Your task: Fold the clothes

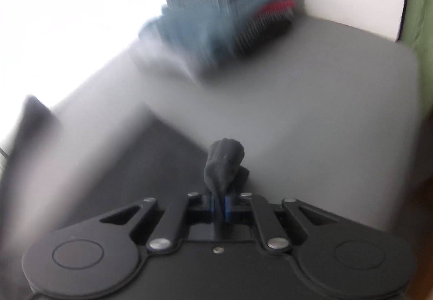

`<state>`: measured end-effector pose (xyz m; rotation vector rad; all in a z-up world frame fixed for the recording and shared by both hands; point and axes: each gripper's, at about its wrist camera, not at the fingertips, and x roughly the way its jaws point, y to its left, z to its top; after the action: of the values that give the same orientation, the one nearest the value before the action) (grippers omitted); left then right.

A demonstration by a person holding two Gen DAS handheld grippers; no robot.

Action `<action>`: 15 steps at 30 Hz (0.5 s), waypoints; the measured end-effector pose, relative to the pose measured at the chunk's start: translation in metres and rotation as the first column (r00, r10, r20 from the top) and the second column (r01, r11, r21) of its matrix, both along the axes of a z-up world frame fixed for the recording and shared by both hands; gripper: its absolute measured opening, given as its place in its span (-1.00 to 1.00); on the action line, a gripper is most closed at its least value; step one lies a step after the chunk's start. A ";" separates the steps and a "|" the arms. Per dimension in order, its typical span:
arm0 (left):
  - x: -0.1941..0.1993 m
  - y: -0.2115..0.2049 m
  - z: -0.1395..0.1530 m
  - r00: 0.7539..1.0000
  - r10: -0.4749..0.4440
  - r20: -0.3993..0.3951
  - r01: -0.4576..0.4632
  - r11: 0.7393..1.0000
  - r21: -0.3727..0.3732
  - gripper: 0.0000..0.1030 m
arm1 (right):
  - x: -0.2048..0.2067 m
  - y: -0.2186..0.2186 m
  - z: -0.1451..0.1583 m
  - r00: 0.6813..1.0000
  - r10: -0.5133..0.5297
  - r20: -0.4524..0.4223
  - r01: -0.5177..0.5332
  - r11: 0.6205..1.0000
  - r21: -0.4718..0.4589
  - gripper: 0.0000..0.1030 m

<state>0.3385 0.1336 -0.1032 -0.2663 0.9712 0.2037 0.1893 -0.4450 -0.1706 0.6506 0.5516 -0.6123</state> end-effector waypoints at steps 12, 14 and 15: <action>-0.079 0.107 -0.033 0.896 0.439 -0.070 -0.439 0.898 0.018 0.60 | 0.003 -0.019 -0.050 0.932 -0.017 -0.362 -0.005 0.998 -0.059 -0.54; -0.097 0.121 -0.041 0.860 0.504 -0.077 -0.506 0.863 -0.008 0.67 | -0.003 -0.012 -0.056 0.949 -0.045 -0.311 0.049 0.999 0.006 0.22; -0.106 0.129 -0.046 0.841 0.534 -0.082 -0.537 0.843 -0.021 0.70 | -0.004 -0.009 -0.059 0.954 -0.061 -0.292 0.072 0.997 0.029 0.35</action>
<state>0.2330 0.2623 -0.1488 -0.5750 0.9560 0.7138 0.1858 -0.4541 -0.2296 0.6221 0.8212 -0.7687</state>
